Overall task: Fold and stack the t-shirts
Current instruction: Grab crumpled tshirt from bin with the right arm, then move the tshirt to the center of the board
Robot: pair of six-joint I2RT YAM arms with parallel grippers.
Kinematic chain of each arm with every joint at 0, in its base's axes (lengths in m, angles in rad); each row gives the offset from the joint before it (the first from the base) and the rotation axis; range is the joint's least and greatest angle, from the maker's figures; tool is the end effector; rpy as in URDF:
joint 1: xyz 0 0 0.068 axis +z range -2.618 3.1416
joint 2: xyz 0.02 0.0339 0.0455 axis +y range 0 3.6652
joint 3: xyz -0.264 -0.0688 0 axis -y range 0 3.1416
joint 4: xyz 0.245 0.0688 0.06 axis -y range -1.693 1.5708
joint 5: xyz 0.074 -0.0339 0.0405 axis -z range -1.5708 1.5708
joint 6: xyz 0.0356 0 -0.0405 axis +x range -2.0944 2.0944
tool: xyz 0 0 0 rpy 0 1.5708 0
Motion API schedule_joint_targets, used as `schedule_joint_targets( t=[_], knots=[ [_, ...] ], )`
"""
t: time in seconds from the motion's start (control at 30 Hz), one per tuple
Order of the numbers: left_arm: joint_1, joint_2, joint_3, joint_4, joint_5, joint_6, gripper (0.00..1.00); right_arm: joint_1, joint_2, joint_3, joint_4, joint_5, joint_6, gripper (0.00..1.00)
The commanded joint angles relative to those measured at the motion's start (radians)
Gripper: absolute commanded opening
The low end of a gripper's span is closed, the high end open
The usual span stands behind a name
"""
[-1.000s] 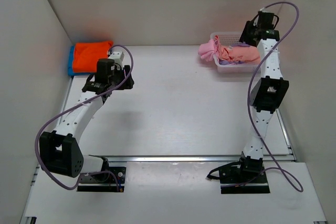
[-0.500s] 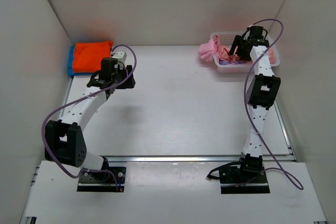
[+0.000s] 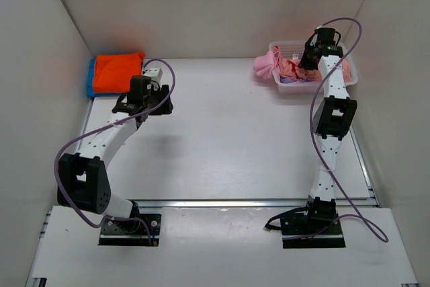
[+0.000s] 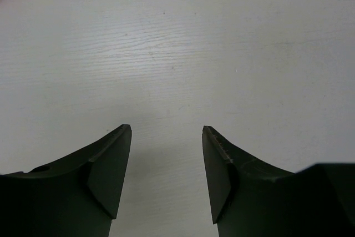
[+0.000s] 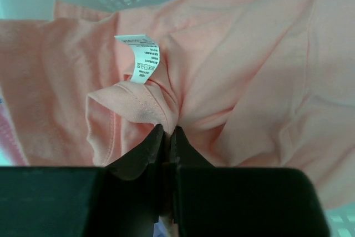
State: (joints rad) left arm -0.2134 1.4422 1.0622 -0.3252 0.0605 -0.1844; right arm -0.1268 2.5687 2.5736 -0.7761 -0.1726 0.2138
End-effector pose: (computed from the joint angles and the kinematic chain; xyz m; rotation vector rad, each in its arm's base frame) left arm 0.3116 -0.0697 0.2692 0.0652 2.2889 -0.2769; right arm 0.5610 -0.0654 0.2418 0.3121 2.3197 0.2452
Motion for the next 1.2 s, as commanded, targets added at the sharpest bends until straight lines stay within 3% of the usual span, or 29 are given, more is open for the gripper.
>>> schedule_joint_targets(
  t=[0.0,0.27,0.4,0.53,0.63,0.7,0.77,0.9,1.0,1.17],
  knots=[
    [-0.003,-0.037,-0.021,0.035,0.005,-0.013,0.64,0.018,-0.157,0.027,0.021,0.057,-0.016,0.0],
    [-0.036,-0.049,-0.022,0.028,-0.002,-0.023,0.65,0.072,-0.35,0.034,0.037,0.145,-0.054,0.0],
    [-0.046,-0.066,-0.036,0.021,0.002,-0.029,0.65,0.122,-0.532,0.022,0.07,0.133,-0.077,0.0],
    [-0.046,-0.13,-0.064,0.035,0.024,-0.064,0.62,0.229,-0.821,-0.198,0.187,0.17,-0.14,0.0],
    [-0.027,-0.204,-0.091,0.044,0.045,-0.096,0.47,0.354,-1.034,-0.418,0.262,0.263,-0.168,0.01],
    [0.006,-0.256,-0.09,0.052,0.096,-0.11,0.45,0.49,-1.143,-0.557,0.285,0.321,-0.177,0.0],
    [0.037,-0.328,-0.087,0.066,0.136,-0.144,0.46,0.55,-1.235,-0.637,0.288,0.296,-0.148,0.0],
    [0.054,-0.384,-0.021,0.029,0.196,-0.162,0.55,0.552,-1.291,-0.795,0.258,0.182,-0.051,0.0],
    [0.048,-0.428,-0.031,0.032,0.211,-0.196,0.57,0.515,-1.253,-0.897,0.236,-0.003,0.013,0.0],
    [0.01,-0.441,-0.079,0.0,0.196,-0.176,0.64,0.547,-1.057,-0.958,0.147,-0.174,0.009,0.01]
  ],
)
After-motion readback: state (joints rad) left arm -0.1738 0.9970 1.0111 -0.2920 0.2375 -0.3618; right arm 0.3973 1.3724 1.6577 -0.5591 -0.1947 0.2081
